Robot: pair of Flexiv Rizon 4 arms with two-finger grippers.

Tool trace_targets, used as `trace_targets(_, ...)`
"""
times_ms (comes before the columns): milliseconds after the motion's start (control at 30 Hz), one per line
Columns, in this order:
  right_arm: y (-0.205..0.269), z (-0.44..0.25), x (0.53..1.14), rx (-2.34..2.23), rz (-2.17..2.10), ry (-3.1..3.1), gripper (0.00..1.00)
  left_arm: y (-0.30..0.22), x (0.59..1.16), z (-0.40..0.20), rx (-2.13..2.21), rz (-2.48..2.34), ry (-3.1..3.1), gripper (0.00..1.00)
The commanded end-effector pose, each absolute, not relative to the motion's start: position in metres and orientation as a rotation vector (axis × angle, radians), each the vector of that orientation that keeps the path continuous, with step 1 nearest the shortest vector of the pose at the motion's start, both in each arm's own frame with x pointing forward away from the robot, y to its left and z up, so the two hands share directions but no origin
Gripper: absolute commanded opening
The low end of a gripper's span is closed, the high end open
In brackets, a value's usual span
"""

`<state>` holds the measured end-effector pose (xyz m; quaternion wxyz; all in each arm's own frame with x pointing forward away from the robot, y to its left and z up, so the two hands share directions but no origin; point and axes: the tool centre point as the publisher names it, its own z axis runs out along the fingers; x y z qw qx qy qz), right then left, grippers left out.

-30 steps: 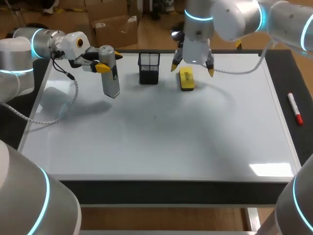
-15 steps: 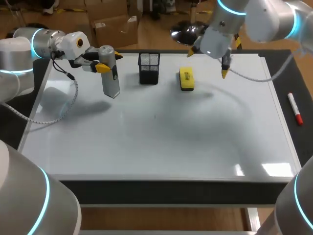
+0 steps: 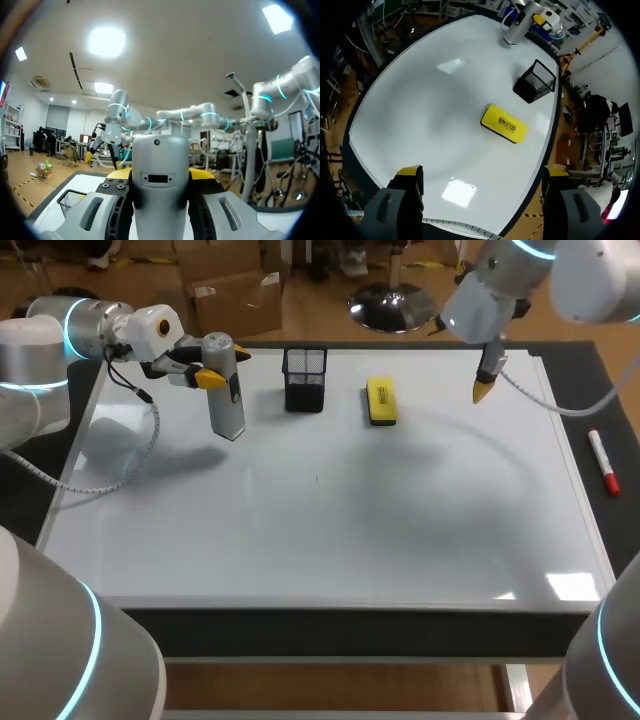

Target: Pick up the inspection probe, press it on each red-marked spot on the whiteboard one by one, put down the probe, pick up the eraser, and wipe off all the red marks.

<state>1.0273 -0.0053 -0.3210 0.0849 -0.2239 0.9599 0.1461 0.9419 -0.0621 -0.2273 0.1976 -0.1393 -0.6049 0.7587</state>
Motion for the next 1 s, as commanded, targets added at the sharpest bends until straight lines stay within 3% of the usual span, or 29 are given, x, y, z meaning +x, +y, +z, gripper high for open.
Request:
trace_targets(33, -0.018, -0.307, 1.028, -0.507, 0.493, 2.906, 1.00, -0.062, 0.942, -0.226, -0.391, 2.120, -1.693, 0.00)
trace_targets(1000, -0.047, -0.263, 1.010, -0.277, 0.636, 2.774, 1.00, -0.062, 0.942, -0.226, -0.391, 2.120, -1.693, 0.00)
